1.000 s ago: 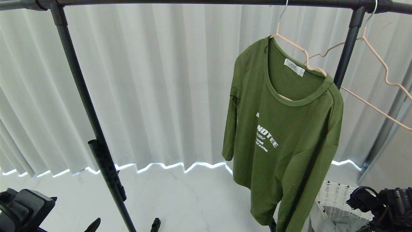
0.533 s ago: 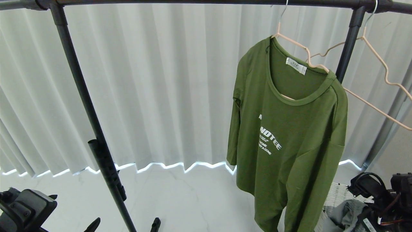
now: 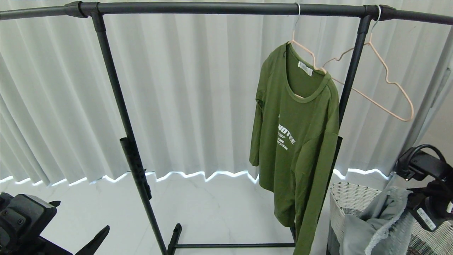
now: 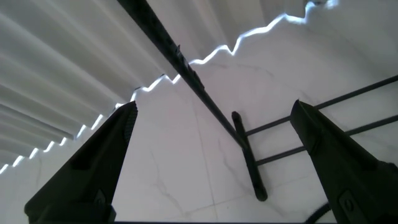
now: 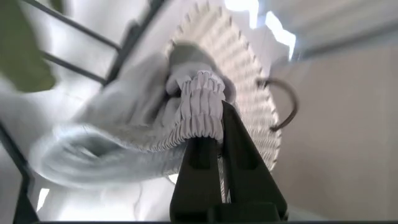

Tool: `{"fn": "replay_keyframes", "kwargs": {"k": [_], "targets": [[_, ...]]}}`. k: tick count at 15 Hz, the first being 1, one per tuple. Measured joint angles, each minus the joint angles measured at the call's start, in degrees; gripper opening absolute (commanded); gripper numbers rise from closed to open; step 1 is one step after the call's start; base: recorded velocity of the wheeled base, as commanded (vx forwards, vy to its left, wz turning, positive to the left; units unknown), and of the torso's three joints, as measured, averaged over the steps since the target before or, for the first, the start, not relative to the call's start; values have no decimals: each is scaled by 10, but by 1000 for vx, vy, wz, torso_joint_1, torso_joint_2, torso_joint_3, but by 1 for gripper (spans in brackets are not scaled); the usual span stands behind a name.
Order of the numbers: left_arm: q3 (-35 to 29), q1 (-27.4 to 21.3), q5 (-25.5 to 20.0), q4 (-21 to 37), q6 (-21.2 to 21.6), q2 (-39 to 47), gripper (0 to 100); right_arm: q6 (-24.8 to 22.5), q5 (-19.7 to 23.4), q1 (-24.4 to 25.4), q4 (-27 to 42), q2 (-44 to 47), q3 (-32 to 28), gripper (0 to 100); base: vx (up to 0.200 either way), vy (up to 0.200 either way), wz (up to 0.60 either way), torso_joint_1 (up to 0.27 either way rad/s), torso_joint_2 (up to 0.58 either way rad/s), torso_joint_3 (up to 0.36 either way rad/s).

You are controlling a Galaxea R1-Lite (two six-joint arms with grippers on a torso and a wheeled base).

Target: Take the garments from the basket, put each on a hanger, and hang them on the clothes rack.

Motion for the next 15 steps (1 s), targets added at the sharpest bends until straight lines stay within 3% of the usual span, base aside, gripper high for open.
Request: {"fn": "replay_keyframes", "kwargs": {"k": [3,7,10,15], "targets": [[-2,0,0,0,8,0,100,0,-1,47,56,-46,-48,0,-200,0,0,1,2,7],[-11,-22,2,-1,13,-1,100,0,-1,91,72,-66,-100,0,0,0,0,0,0,0],[-12,-34,19,0,62,0,100,0,-2,109,76,-66,-115,0,0,200,0,2,4,1],[-12,-38,19,0,64,1,100,0,-1,135,73,-65,-118,0,0,200,0,1,4,1]]}}
